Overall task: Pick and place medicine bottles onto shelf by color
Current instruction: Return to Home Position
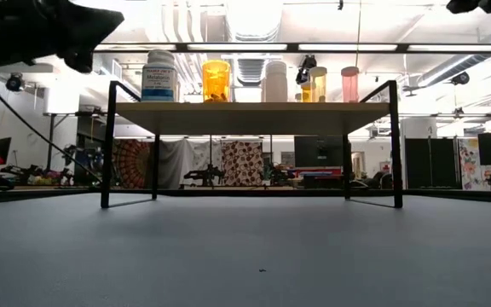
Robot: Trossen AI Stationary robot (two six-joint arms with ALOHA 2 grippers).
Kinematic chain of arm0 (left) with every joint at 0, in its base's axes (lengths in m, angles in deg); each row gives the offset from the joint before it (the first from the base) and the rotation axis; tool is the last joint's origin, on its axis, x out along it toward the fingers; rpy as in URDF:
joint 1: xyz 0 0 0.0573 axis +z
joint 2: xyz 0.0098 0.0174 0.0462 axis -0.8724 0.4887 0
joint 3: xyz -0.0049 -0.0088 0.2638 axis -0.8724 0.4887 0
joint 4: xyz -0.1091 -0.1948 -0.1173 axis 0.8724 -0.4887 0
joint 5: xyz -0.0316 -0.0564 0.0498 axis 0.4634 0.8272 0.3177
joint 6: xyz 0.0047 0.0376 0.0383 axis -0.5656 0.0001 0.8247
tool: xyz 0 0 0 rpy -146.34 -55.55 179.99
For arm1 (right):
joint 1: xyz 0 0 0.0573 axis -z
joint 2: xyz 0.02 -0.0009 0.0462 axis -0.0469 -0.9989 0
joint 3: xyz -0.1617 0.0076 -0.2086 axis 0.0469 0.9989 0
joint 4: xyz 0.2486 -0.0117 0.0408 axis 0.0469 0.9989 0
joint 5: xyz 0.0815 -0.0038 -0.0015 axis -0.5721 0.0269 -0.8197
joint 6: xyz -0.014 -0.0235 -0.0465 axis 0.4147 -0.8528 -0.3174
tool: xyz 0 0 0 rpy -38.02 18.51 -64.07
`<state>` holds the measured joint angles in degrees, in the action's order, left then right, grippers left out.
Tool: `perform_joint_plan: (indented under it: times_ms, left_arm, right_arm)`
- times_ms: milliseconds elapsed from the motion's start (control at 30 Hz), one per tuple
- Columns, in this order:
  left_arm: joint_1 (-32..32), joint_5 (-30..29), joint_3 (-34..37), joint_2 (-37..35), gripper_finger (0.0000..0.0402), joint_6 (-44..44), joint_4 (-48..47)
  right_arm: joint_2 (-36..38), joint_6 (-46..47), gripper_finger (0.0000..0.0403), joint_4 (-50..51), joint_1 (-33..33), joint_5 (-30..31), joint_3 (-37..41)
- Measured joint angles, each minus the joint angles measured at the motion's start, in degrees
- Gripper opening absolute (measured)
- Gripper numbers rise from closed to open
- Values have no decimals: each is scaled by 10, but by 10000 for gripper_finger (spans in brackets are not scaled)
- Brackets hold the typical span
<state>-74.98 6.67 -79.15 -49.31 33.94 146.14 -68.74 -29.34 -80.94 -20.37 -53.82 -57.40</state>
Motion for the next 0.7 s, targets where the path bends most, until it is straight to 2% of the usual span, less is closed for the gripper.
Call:
perform_joint_plan:
  times_ms: [67, 133, 200, 300, 367, 567, 700]
  left_arm:
    - [0, 0, -4, 7, 0, 41, 19]
    - [0, -1, -9, 19, 0, 89, 23]
    - [0, -7, -8, 25, 0, 127, 20]
    - [0, -7, -7, 36, 0, 128, 12]
    - [0, -8, -6, 45, 0, 127, 20]
    - [0, -8, -7, 91, 0, 127, 18]
    - [0, -8, -7, 128, 0, 127, 18]
  right_arm:
    - [1, -1, 9, 3, 0, 12, 0]
    - [-1, 26, 9, 16, 0, 50, 0]
    - [-2, 79, 9, 44, 0, 113, 1]
    - [-7, 186, 9, 93, 0, 203, 1]
    - [-8, 248, 9, 132, 0, 242, 1]
    - [-9, 369, 9, 240, 0, 260, 1]
    - [-8, 367, 9, 301, 0, 262, 1]
